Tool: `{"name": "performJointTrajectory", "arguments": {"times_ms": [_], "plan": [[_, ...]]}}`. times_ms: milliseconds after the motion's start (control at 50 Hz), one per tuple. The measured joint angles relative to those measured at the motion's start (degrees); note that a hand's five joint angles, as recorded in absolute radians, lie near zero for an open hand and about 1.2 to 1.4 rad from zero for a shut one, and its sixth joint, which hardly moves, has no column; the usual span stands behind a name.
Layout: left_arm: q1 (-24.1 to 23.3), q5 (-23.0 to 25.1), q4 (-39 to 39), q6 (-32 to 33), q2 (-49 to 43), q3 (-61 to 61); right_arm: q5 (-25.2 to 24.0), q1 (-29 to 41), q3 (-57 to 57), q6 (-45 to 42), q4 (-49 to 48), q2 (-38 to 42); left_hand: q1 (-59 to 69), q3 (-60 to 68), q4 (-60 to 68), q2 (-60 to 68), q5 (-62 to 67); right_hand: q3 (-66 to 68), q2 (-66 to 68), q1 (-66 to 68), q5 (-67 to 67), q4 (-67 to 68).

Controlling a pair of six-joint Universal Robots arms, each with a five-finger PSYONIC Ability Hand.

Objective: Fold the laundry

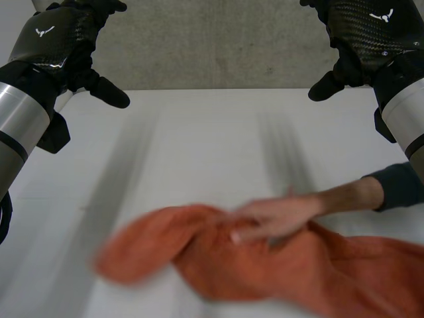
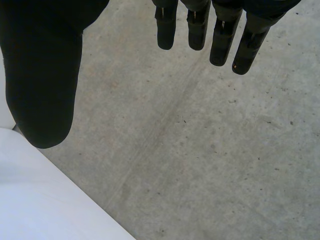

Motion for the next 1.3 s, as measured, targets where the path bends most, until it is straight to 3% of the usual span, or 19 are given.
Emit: {"name": "performJointTrajectory", "arguments": {"times_ms": [180, 340, 520, 640, 740, 860, 940, 980, 1020, 1040, 1080, 1100, 1120, 1200, 1300], "plan": [[0.0, 0.0, 0.0, 0.0, -0.1, 0.0, -0.6, 0.0, -0.1, 0.0, 0.1, 0.2, 0.0, 0.0, 0.0, 0.0, 0.0, 0.0, 0.0, 0.0, 0.0, 0.0], [-0.2, 0.1, -0.1, 0.1, -0.3, 0.1, -4.8, -0.1, -0.5, -0.1, 1.0, 0.3, 0.0, 0.0, 0.0, 0.0, 0.0, 0.0, 0.0, 0.0, 0.0, 0.0], [-1.9, 2.1, -3.4, 1.2, -3.9, 0.4, -7.3, -0.6, -5.4, -0.3, 15.2, 3.7, 0.0, 0.0, 0.0, 0.0, 0.0, 0.0, 0.0, 0.0, 0.0, 0.0], [-5.8, 5.4, -8.4, 6.9, -9.5, 0.2, -7.6, -0.8, -9.2, -1.8, 31.2, 7.7, 0.0, 0.0, 0.0, 0.0, 0.0, 0.0, 0.0, 0.0, 0.0, 0.0], [-10.6, 6.4, -12.9, 15.6, -15.5, -0.3, -7.9, -1.0, -6.9, -4.8, 39.6, 9.1, 0.2, 0.0, 0.0, 0.1, 0.0, 0.0, 0.0, 0.0, 0.0, 0.0], [-15.8, 6.6, -16.0, 23.5, -22.1, -2.3, -8.6, -3.1, 3.9, -10.2, 41.7, 9.4, 0.2, 0.0, 0.1, 0.1, 0.0, 0.0, 0.0, 0.0, 0.0, 0.0], [-17.2, 6.6, -16.1, 24.5, -23.9, -2.9, -9.0, -4.4, 7.6, -11.7, 41.3, 9.4, 1.5, 0.9, 1.3, 1.3, 0.8, 0.0, 0.0, 0.0, 0.0, 0.0], [-19.1, 6.6, -15.6, 25.0, -26.5, -3.4, -10.8, -7.0, 14.2, -14.0, 39.6, 9.7, 7.5, 6.2, 6.3, 7.1, 5.2, 3.5, 3.3, 3.3, 3.0, 3.1], [-19.9, 6.5, -14.9, 24.8, -27.6, -3.4, -12.1, -8.1, 16.3, -14.5, 38.2, 9.9, 26.3, 21.5, 22.6, 22.6, 21.3, 8.1, 7.8, 6.9, 6.3, 6.6], [-20.2, 6.5, -14.5, 24.7, -28.0, -3.3, -12.6, -8.5, 17.0, -14.6, 37.5, 10.0, 38.2, 32.3, 33.4, 33.4, 31.9, 28.1, 28.5, 27.9, 26.4, 27.5], [-20.7, 6.3, -13.6, 24.4, -28.7, -3.0, -14.0, -9.5, 18.2, -14.8, 35.6, 10.3, 50.3, 45.7, 45.9, 46.9, 44.5, 46.1, 47.5, 41.4, 43.7, 45.4], [-20.7, 6.3, -13.6, 24.4, -28.7, -3.0, -14.0, -9.5, 18.2, -14.8, 35.6, 10.3, 50.3, 45.7, 45.9, 46.9, 44.5, 46.1, 47.5, 41.4, 43.7, 45.4], [-21.0, 5.8, -12.4, 24.3, -29.2, -2.0, -15.0, -10.2, 18.3, -14.8, 33.5, 10.5, 53.8, 53.4, 54.6, 54.7, 51.3, 53.6, 53.8, 44.9, 51.0, 52.7], [-21.0, 3.2, -9.8, 24.2, -29.2, 0.8, -15.6, -10.5, 15.7, -14.2, 29.7, 10.7, 53.8, 55.4, 56.4, 56.7, 51.3, 55.3, 54.6, 44.9, 52.2, 54.8], [-19.9, -5.8, -2.8, 24.0, -26.8, 6.9, -14.2, -10.1, 6.9, -9.5, 21.1, 10.5, 53.8, 55.5, 56.5, 56.8, 51.3, 55.3, 54.6, 44.9, 52.2, 54.8]]}}
